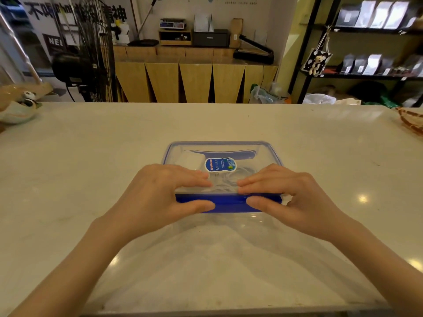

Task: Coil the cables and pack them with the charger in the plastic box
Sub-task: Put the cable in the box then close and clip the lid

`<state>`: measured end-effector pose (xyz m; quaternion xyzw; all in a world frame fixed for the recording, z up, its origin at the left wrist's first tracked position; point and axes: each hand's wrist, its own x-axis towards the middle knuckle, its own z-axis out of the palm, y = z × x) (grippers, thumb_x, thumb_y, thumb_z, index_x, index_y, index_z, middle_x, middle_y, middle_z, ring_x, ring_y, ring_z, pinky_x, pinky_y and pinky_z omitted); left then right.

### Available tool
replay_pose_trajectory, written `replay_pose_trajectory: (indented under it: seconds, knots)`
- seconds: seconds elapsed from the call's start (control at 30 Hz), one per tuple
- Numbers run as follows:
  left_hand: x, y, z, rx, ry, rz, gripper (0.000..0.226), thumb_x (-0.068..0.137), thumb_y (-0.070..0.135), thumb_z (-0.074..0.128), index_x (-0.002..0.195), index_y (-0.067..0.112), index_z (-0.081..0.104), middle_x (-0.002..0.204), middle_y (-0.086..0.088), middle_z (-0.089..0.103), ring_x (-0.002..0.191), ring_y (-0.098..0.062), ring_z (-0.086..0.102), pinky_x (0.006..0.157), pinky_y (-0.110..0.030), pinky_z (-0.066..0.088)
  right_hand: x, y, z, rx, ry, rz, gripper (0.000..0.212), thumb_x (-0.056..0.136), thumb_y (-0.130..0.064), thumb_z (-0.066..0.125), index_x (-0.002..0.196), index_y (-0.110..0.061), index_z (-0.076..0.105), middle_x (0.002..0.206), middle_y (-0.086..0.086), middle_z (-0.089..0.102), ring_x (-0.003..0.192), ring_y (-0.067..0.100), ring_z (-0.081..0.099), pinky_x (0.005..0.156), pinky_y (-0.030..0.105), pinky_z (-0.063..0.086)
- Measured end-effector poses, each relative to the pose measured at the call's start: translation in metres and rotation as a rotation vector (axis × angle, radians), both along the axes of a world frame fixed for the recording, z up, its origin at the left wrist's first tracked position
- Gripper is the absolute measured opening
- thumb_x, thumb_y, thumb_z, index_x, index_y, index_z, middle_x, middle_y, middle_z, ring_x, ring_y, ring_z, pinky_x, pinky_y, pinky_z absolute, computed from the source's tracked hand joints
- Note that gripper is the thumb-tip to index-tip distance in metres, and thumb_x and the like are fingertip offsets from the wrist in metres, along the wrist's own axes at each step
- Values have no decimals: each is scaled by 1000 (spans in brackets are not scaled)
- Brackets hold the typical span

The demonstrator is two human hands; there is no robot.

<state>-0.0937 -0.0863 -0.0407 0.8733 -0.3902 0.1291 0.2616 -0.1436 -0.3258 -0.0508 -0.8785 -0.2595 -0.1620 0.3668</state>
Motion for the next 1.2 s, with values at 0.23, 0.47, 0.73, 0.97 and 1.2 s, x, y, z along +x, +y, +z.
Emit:
replay_pose_trajectory:
  seconds: [0.23, 0.47, 0.73, 0.97, 1.2]
  knots:
    - [38, -39, 36, 334, 20, 93, 32, 83, 42, 53, 109, 27, 64, 96, 4, 68, 79, -9, 54, 65, -24, 45, 45, 5, 18, -78, 167, -150, 20, 86, -17, 57, 103, -21, 65, 104, -9, 62, 102, 6, 54, 88, 23, 44]
    - [92, -41, 17, 97, 151, 206, 65, 66, 51, 69, 123, 26, 50, 118, 1, 57, 100, -11, 49, 85, -31, 43, 101, -2, 20, -166, 310, -247, 33, 84, -34, 58, 115, -23, 56, 125, -2, 56, 110, 8, 45, 96, 30, 37]
    - [127, -41, 9, 167, 817, 197, 39, 72, 52, 61, 96, 21, 65, 102, -5, 69, 89, -22, 66, 79, -34, 54, 132, 1, 21, -431, 563, -279, 55, 83, -59, 40, 104, -13, 63, 106, 7, 65, 93, 22, 58, 82, 35, 46]
    - [134, -39, 5, 74, 825, 153, 37, 69, 50, 65, 92, 20, 67, 89, 0, 71, 83, -18, 68, 75, -32, 56, 129, -2, 16, -386, 496, -281, 55, 80, -61, 43, 107, -16, 62, 100, 1, 63, 92, 19, 57, 81, 35, 47]
    - [132, -35, 6, 8, 761, 85, 25, 74, 45, 63, 90, 26, 64, 88, 5, 69, 83, -15, 67, 70, -28, 55, 127, -6, 14, -50, 488, -171, 27, 79, -45, 60, 100, -27, 63, 98, -5, 65, 91, 13, 62, 75, 28, 53]
